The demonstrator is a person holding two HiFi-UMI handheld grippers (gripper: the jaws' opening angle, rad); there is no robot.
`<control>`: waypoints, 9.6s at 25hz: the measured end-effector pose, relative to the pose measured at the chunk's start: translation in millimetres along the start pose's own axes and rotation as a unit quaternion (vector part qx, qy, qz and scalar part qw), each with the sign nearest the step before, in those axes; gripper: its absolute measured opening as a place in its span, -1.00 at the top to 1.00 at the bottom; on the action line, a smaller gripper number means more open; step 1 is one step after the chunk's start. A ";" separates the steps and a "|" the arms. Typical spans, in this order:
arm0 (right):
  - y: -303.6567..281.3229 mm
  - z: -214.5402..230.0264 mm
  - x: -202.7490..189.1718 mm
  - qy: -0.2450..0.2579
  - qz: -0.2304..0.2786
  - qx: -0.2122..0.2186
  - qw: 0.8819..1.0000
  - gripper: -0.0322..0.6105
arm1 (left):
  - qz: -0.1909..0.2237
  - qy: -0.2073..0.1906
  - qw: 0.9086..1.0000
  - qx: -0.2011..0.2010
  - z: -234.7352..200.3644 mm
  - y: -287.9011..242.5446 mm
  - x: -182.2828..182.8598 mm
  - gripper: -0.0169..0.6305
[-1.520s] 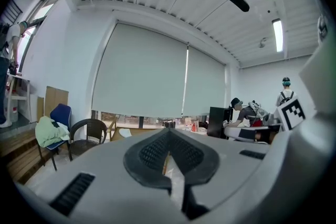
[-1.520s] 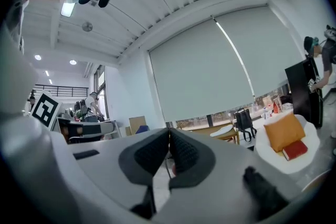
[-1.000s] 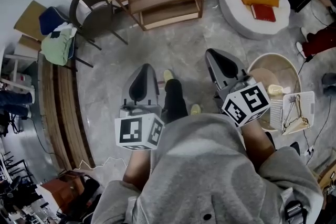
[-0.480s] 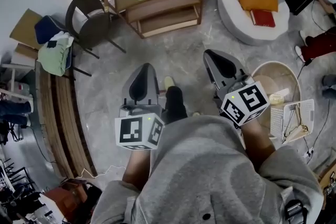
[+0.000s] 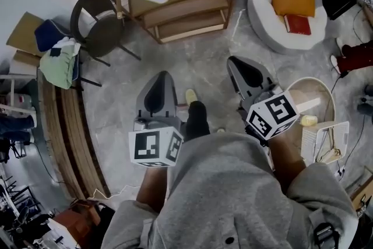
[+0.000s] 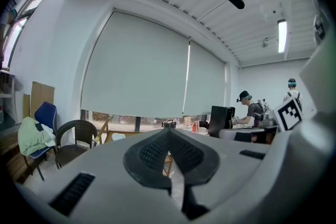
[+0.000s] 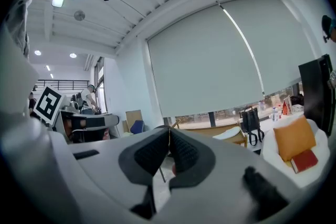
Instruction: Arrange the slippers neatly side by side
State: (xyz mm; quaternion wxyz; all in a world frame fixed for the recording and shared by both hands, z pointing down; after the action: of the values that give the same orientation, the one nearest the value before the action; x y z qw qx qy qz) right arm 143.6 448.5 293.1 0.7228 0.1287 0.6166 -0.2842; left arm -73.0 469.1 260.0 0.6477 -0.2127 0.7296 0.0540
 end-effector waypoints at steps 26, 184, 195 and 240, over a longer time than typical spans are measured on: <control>-199.2 19.2 41.3 0.006 -0.022 -0.022 0.999 0.82 | -0.009 0.020 1.000 -0.004 -155.5 -134.1 43.7 0.91; -617.0 359.0 -139.8 0.004 -0.476 -0.024 0.879 0.79 | -0.150 0.045 0.979 0.129 -297.3 -521.1 23.4 0.91; -647.6 358.2 -156.1 0.076 -0.517 0.040 0.852 0.79 | -0.157 0.050 0.977 0.132 -317.1 -519.9 21.3 0.91; -747.7 180.4 -150.0 0.046 -0.409 0.102 0.906 0.37 | -0.158 0.078 0.976 0.131 -480.4 -520.5 32.3 0.91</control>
State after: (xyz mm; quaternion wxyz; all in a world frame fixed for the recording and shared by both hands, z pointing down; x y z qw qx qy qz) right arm -146.4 -212.7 597.9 0.4969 -0.0490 0.6150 -0.6103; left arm -320.4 -179.2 405.6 0.6117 -0.2420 0.7356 -0.1617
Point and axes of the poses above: the fingertips, and each gripper's own axes: y backward along the fingers, z to its right, x out of its top, the point moved 7 cm from there along y, backward along the fingers, and after that the axes turned 1 degree about y, right-handed, at the moved point
